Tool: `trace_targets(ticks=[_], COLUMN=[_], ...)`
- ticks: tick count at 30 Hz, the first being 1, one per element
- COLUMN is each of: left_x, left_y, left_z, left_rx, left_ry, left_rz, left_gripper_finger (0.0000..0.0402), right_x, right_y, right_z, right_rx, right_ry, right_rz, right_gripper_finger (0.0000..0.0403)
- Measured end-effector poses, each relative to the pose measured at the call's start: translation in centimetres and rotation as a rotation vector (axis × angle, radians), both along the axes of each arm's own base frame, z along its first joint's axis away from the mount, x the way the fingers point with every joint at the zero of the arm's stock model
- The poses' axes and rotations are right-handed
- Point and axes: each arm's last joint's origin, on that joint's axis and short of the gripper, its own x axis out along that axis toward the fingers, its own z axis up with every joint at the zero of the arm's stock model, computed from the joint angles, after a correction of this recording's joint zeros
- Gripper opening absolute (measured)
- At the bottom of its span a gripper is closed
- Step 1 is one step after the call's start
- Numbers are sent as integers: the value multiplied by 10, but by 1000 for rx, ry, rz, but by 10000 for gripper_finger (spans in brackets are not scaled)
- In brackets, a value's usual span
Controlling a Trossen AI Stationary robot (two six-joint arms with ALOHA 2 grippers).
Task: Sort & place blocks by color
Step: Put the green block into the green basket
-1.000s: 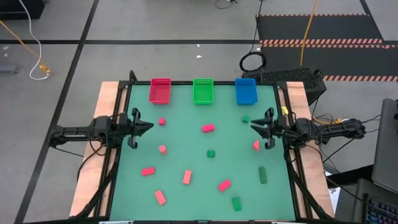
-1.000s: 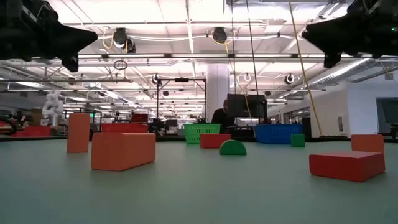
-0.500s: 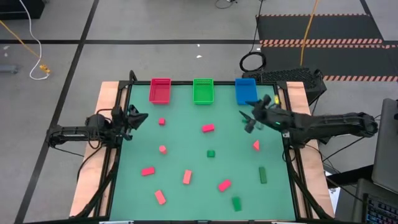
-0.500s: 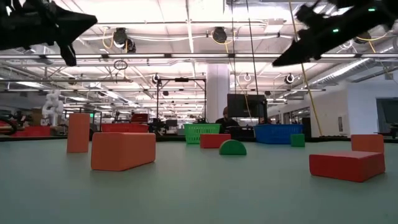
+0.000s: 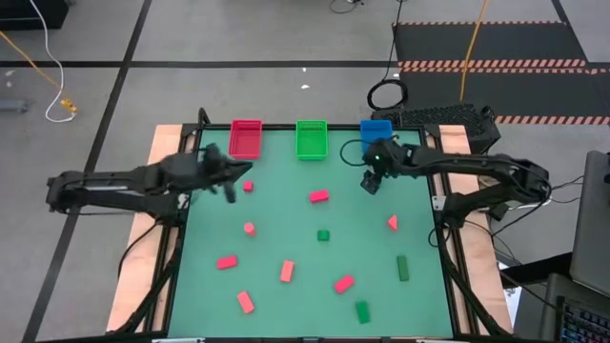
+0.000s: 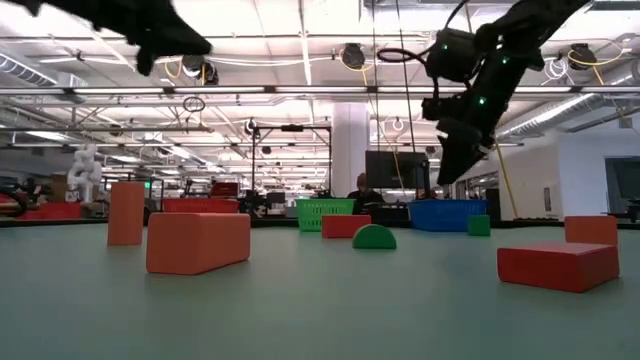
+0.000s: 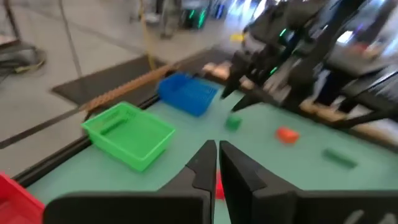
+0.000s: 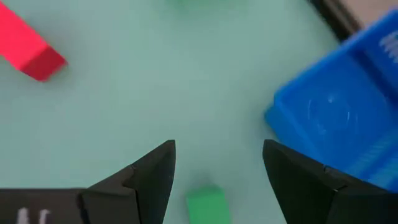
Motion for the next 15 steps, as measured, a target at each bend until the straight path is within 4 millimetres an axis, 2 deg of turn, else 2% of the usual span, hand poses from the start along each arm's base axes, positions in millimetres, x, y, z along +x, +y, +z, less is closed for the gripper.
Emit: trace_targets(ticks=[4, 7, 11, 15], left_x=[34, 56, 79, 95], left_y=[13, 21, 26, 29], left_z=[-4, -16, -37, -46], left_rx=[3, -13, -26, -20], left_ry=[126, 176, 222, 193], left_rz=[22, -18, -43, -44], left_gripper_finger=[24, 51, 132, 226], right_x=[-4, -5, -10, -15], right_y=[-2, -1, 2, 6], right_z=[-8, -12, -20, -30], right_rx=[82, 90, 38, 74], right_ry=[47, 81, 137, 137], right_rz=[-24, -33, -54, -38], right_gripper_finger=[238, 238, 238, 238])
